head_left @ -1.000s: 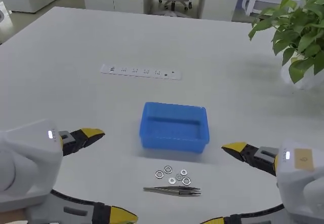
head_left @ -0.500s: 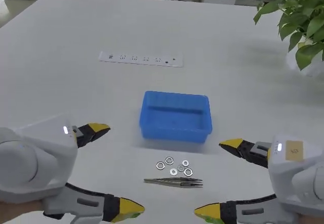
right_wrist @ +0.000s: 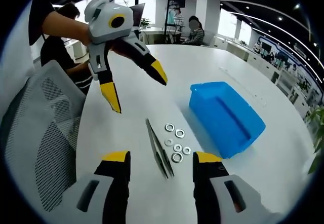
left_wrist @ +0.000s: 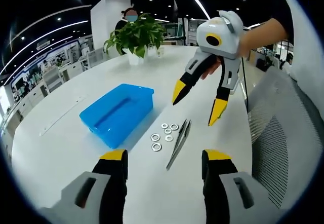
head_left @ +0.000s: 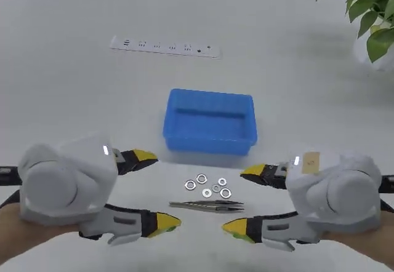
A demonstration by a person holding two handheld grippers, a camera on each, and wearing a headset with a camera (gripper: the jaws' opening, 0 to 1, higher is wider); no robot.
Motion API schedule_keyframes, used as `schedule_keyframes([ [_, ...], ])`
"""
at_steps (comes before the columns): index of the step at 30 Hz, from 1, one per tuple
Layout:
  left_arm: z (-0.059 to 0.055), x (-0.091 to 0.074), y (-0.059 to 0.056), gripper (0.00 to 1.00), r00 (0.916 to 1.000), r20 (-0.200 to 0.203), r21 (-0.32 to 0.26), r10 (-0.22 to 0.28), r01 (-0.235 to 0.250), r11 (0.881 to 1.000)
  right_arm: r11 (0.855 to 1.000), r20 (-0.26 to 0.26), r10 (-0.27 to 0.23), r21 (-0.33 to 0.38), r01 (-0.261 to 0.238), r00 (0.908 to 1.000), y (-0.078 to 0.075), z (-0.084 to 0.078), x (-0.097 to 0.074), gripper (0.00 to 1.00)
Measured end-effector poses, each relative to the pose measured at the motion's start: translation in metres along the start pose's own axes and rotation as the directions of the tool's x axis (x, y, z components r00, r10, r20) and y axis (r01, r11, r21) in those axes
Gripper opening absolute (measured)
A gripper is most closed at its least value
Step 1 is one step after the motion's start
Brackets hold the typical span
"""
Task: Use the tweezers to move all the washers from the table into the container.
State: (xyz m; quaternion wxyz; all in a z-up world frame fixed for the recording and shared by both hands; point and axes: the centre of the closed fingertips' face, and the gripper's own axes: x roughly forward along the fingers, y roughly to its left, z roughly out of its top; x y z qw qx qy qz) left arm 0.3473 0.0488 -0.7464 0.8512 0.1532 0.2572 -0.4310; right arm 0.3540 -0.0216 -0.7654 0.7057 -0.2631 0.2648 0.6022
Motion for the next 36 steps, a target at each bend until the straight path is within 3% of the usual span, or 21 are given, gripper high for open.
schedule_keyframes([
  [2,-0.004,0.005,0.000,0.59,0.9996,-0.015,-0.013,-0.024,0.024,1.000,1.000,-0.010,0.022,-0.011,-0.023,0.9997,0.001,0.000,0.005,0.43],
  [7,-0.012,0.014,-0.003,0.53,0.9958,-0.054,0.015,-0.074,0.074,0.997,0.993,-0.069,0.082,-0.078,-0.088,0.9942,0.009,-0.005,0.021,0.33],
  [11,-0.023,0.022,-0.007,0.43,0.9879,-0.117,0.047,-0.102,0.108,0.993,0.985,-0.116,0.114,-0.113,-0.127,0.9868,0.013,-0.010,0.028,0.27],
  [20,-0.031,0.036,-0.017,0.37,0.9757,-0.168,0.093,-0.141,0.158,0.983,0.980,-0.169,0.108,-0.146,-0.134,0.9796,0.009,-0.019,0.035,0.22],
  [26,-0.036,0.041,-0.014,0.34,0.9680,-0.217,0.129,-0.125,0.156,0.979,0.977,-0.189,0.111,-0.158,-0.142,0.9756,0.009,-0.023,0.036,0.18],
  [36,-0.038,0.045,-0.008,0.22,0.9597,-0.252,0.150,-0.124,0.165,0.975,0.975,-0.183,0.132,-0.151,-0.161,0.9741,0.012,-0.022,0.037,0.12],
])
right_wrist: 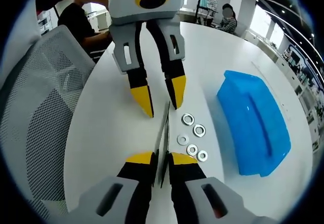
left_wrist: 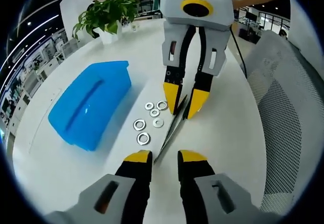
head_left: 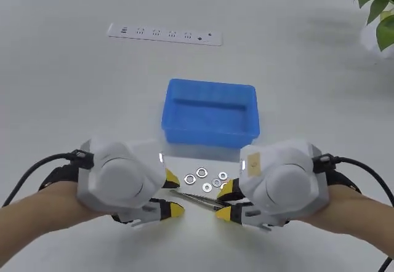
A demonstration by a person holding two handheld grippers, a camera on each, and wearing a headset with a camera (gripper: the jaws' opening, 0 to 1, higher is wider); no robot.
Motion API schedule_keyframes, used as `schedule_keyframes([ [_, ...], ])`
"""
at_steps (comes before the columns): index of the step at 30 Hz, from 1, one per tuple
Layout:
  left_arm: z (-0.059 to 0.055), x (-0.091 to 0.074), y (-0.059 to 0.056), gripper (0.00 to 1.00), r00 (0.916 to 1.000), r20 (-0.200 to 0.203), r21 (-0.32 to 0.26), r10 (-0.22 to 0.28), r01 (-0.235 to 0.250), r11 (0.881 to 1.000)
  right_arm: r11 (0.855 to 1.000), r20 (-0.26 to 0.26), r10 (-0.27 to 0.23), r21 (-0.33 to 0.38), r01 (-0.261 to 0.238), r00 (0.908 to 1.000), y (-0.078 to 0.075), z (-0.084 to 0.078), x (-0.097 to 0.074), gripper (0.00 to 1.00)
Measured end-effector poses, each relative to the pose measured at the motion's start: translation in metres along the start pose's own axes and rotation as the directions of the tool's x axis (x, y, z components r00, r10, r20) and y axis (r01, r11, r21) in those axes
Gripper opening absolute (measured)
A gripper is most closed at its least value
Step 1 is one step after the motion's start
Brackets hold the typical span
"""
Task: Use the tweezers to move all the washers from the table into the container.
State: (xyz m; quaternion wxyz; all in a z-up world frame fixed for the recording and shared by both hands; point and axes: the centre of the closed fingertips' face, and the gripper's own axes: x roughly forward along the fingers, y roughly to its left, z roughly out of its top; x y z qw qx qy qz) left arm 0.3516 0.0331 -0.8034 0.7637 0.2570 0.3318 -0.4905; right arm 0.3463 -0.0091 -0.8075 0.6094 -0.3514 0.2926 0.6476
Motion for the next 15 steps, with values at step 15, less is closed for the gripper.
schedule_keyframes([
  [15,0.009,-0.003,-0.013,0.05,0.9932,-0.100,0.120,-0.059,0.071,0.990,0.997,-0.023,0.010,-0.074,-0.011,0.9997,0.001,-0.003,-0.001,0.08],
])
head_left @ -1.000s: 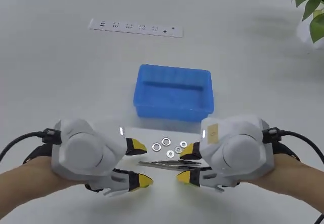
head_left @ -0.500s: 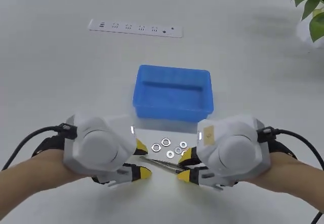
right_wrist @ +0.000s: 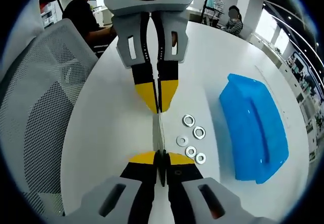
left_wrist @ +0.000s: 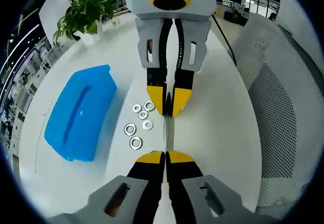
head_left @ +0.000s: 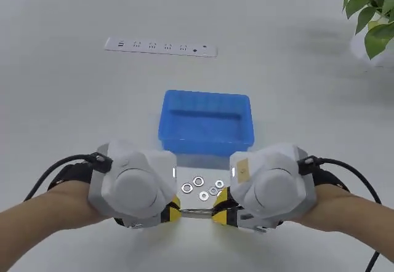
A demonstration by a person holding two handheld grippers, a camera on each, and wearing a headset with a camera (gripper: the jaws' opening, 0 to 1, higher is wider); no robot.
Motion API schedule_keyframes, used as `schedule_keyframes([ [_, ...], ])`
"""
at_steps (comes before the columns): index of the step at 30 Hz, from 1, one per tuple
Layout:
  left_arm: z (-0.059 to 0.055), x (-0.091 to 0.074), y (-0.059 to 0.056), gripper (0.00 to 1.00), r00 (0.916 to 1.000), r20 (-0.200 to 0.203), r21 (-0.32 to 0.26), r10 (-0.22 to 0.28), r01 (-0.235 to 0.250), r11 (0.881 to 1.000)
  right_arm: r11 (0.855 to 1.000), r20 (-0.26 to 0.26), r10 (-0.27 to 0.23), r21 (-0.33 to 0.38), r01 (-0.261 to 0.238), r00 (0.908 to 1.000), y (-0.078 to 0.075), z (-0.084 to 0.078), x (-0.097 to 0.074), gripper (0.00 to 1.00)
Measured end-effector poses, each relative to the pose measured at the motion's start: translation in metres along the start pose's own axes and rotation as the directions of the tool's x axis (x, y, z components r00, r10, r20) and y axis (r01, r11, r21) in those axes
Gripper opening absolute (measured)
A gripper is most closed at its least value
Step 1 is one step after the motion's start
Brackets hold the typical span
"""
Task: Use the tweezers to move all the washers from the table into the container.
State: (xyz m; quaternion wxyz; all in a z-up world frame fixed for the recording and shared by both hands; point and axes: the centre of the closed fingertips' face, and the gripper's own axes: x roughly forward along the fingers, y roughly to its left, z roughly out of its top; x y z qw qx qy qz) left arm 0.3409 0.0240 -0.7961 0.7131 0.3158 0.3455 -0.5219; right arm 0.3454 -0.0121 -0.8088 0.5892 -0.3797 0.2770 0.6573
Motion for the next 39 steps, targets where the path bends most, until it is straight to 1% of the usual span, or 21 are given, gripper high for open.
schedule_keyframes([
  [2,0.005,-0.006,-0.002,0.05,0.9998,0.021,-0.012,0.005,-0.005,1.000,1.000,0.013,-0.007,-0.004,0.007,0.9999,0.001,0.000,-0.002,0.07],
  [3,0.008,-0.010,-0.004,0.05,0.9995,0.033,-0.017,0.006,-0.005,1.000,1.000,0.028,-0.013,0.010,0.013,0.9995,0.001,0.001,-0.004,0.07],
  [4,0.010,-0.013,-0.004,0.05,0.9991,0.040,-0.020,0.011,-0.011,1.000,1.000,0.041,-0.022,0.007,0.021,0.9989,0.001,0.002,-0.006,0.07],
  [5,0.013,-0.016,-0.005,0.05,0.9985,0.050,-0.016,0.020,-0.019,1.000,0.999,0.062,-0.036,0.004,0.036,0.9974,0.002,0.003,-0.008,0.07],
  [6,0.019,-0.021,-0.006,0.05,0.9976,0.064,-0.012,0.024,-0.024,1.000,0.999,0.069,-0.040,0.010,0.040,0.9968,0.002,0.004,-0.008,0.07],
  [7,0.023,-0.025,-0.007,0.05,0.9965,0.079,-0.019,0.028,-0.027,0.999,0.999,0.088,-0.051,0.011,0.050,0.9948,0.002,0.005,-0.011,0.08],
  [8,0.029,-0.030,-0.007,0.05,0.9940,0.103,-0.026,0.037,-0.034,0.999,0.998,0.102,-0.061,0.005,0.061,0.9929,0.002,0.006,-0.012,0.08],
  [9,0.034,-0.034,-0.008,0.05,0.9926,0.115,-0.024,0.038,-0.035,0.999,0.997,0.124,-0.071,-0.001,0.072,0.9897,0.003,0.008,-0.014,0.08],
  [10,0.041,-0.039,-0.010,0.05,0.9899,0.135,-0.014,0.042,-0.041,0.999,0.997,0.146,-0.083,0.005,0.083,0.9858,0.004,0.010,-0.016,0.08],
  [12,0.049,-0.045,-0.013,0.04,0.9864,0.159,-0.008,0.042,-0.042,0.999,0.996,0.174,-0.092,0.003,0.092,0.9805,0.006,0.014,-0.018,0.08],
  [16,0.067,-0.052,-0.017,0.04,0.9739,0.221,-0.018,0.050,-0.047,0.999,0.993,0.220,-0.115,0.008,0.116,0.9687,0.010,0.017,-0.021,0.08],
  [18,0.074,-0.053,-0.018,0.04,0.9686,0.243,-0.021,0.052,-0.048,0.999,0.992,0.241,-0.127,0.035,0.122,0.9621,0.010,0.017,-0.023,0.08],
  [19,0.079,-0.052,-0.019,0.04,0.9647,0.258,-0.025,0.055,-0.050,0.998,0.990,0.255,-0.136,0.059,0.125,0.9572,0.009,0.016,-0.025,0.08],
  [21,0.091,-0.051,-0.020,0.04,0.9553,0.291,-0.026,0.052,-0.046,0.999,0.989,0.269,-0.145,0.081,0.127,0.9522,0.008,0.014,-0.028,0.08],
  [25,0.111,-0.045,-0.024,0.04,0.9399,0.340,-0.014,0.033,-0.030,0.999,0.987,0.280,-0.151,0.094,0.129,0.9480,0.009,0.011,-0.032,0.09],
  [28,0.123,-0.040,-0.024,0.04,0.9319,0.362,-0.008,0.027,-0.025,1.000,0.987,0.281,-0.155,0.083,0.137,0.9472,0.009,0.009,-0.033,0.09],
  [30,0.128,-0.037,-0.022,0.04,0.9265,0.375,-0.001,0.027,-0.028,1.000,0.986,0.281,-0.164,0.078,0.148,0.9454,0.007,0.008,-0.034,0.09],
  [32,0.131,-0.036,-0.022,0.04,0.9226,0.385,-0.002,0.021,-0.022,1.000,0.985,0.287,-0.168,0.082,0.151,0.9432,0.006,0.007,-0.035,0.10],
  [33,0.132,-0.035,-0.021,0.04,0.9208,0.389,-0.004,0.020,-0.020,1.000,0.984,0.295,-0.173,0.093,0.152,0.9396,0.006,0.007,-0.036,0.10],
  [36,0.132,-0.035,-0.020,0.04,0.9192,0.393,-0.005,0.019,-0.019,1.000,0.981,0.317,-0.182,0.119,0.151,0.9309,0.005,0.008,-0.035,0.10],
  [39,0.129,-0.036,-0.018,0.04,0.9188,0.394,-0.019,0.022,-0.016,1.000,0.980,0.325,-0.185,0.130,0.150,0.9273,0.005,0.009,-0.034,0.08],
])
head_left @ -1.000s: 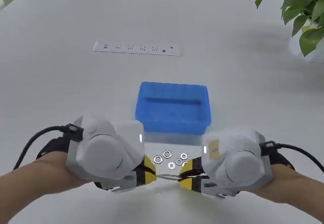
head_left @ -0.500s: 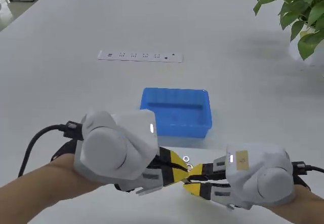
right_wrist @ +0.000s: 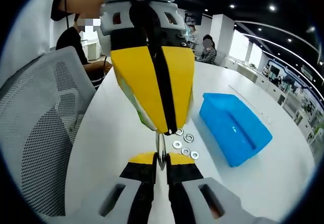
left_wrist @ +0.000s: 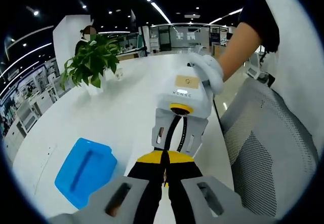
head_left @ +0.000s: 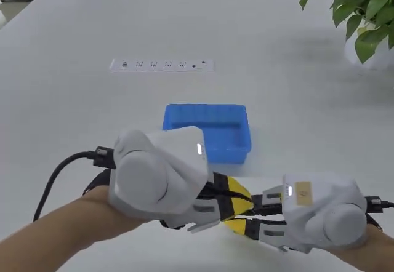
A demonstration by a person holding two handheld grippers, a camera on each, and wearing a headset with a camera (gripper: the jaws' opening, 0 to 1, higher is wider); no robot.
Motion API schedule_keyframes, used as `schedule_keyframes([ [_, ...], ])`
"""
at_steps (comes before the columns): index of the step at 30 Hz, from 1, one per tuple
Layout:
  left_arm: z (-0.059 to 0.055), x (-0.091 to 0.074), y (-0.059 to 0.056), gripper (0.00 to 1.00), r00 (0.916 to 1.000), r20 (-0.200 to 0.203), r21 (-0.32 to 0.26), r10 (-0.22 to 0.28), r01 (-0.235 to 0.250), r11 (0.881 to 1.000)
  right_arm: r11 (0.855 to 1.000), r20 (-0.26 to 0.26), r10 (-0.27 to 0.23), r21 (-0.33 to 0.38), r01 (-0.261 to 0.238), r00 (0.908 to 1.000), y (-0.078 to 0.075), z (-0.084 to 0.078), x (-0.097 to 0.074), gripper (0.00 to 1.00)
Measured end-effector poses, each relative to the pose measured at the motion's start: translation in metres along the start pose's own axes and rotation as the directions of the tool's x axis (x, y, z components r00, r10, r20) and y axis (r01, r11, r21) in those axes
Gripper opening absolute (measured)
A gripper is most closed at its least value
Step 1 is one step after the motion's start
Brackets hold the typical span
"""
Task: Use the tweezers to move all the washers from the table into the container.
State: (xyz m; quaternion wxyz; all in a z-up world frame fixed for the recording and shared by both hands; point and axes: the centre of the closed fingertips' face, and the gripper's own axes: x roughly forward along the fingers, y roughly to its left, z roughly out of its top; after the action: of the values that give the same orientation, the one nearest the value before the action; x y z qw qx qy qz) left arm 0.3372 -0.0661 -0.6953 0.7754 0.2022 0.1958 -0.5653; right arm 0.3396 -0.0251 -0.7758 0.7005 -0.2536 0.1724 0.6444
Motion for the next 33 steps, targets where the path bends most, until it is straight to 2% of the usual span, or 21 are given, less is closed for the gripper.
schedule_keyframes([
  [5,0.000,-0.001,-0.004,0.05,0.9998,0.009,-0.002,-0.015,0.015,1.000,1.000,0.011,0.009,-0.011,-0.009,0.9999,0.001,0.001,0.001,0.07],
  [8,0.000,-0.001,-0.003,0.06,0.9999,0.013,-0.002,-0.007,0.007,1.000,1.000,0.016,0.012,-0.011,-0.011,0.9998,0.001,0.001,0.000,0.07],
  [14,-0.003,0.001,-0.006,0.11,0.9995,0.000,0.002,-0.031,0.031,1.000,1.000,0.031,0.014,0.002,-0.014,0.9994,0.000,0.001,0.000,0.07],
  [18,-0.010,0.000,-0.004,0.11,0.9995,-0.016,0.002,-0.026,0.026,1.000,1.000,0.039,0.015,0.012,-0.015,0.9991,-0.001,0.002,0.000,0.07],
  [27,-0.016,-0.006,0.001,0.07,0.9999,-0.011,-0.021,-0.007,0.007,1.000,1.000,0.047,0.018,0.021,-0.019,0.9987,-0.002,0.002,-0.001,0.07],
  [33,-0.015,-0.006,0.000,0.06,0.9998,-0.010,0.014,-0.016,0.016,1.000,1.000,0.039,0.028,0.012,-0.028,0.9989,-0.001,0.002,0.000,0.07],
])
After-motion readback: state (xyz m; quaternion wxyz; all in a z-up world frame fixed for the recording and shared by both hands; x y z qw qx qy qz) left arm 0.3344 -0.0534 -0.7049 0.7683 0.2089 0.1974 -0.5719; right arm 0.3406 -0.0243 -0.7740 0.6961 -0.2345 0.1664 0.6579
